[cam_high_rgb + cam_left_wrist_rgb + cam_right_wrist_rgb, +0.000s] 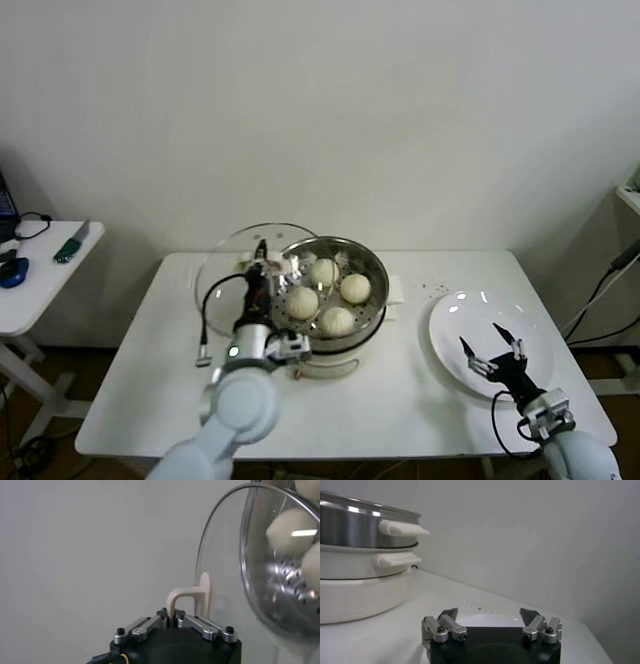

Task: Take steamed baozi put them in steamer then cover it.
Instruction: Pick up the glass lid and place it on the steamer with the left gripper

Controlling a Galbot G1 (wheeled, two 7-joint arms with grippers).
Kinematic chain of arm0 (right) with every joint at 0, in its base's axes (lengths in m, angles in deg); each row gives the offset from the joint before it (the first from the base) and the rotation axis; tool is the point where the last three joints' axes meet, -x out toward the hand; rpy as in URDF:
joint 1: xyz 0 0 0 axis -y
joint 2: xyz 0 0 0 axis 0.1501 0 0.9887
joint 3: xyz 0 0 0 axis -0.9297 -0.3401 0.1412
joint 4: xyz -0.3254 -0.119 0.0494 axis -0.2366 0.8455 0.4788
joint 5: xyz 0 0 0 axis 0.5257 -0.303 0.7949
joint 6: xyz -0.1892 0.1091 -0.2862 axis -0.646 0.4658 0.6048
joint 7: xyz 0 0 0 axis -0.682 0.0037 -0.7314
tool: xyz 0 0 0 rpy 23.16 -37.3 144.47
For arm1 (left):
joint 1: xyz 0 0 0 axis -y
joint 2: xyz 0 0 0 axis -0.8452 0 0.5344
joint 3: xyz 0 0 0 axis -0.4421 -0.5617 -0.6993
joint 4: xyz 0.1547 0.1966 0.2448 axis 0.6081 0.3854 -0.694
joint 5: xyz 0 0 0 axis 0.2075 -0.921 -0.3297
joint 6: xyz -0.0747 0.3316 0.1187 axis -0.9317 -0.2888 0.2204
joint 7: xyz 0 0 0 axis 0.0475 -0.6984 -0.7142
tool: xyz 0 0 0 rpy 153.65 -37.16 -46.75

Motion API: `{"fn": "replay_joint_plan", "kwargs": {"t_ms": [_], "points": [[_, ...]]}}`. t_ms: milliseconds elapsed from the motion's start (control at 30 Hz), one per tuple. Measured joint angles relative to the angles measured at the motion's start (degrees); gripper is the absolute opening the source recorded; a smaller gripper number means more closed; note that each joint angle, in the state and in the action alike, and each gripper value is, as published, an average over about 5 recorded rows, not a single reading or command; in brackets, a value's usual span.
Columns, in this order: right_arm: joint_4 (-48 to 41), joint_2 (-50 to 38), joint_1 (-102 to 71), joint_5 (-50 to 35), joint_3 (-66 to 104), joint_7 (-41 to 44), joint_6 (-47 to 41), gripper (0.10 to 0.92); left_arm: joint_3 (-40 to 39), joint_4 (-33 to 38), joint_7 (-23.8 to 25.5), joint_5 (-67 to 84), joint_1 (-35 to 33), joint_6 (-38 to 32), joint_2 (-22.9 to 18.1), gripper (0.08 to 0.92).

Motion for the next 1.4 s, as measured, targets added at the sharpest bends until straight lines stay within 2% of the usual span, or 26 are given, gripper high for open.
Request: {"fn": "replay_joint_plan", "kwargs": {"t_ms": [300, 667, 867, 1400], "points": [[0.0, 0.2, -1.1, 0.3, 1.7, 0.0, 0.4, 0.823, -4.1, -6.1, 2.0, -3.8, 3.9, 0.0, -8.0, 0.150], [-0.4, 1.0, -2.2, 0.6, 3.3, 0.4, 0.9, 0.823, -6.9, -12.0, 3.8, -6.9, 6.7, 0.0, -12.5, 0.150], [-0.4, 1.1, -2.8, 0.7, 3.9, 0.8, 1.1, 0.823, -7.6, -14.3, 3.8, -8.0, 7.7, -0.1, -14.0, 0.150], [-0.7, 1.1, -3.2, 0.5, 4.5, 1.2, 1.4, 0.823, -8.3, -19.4, 3.7, -9.3, 8.9, -0.1, -14.9, 0.150]]}}
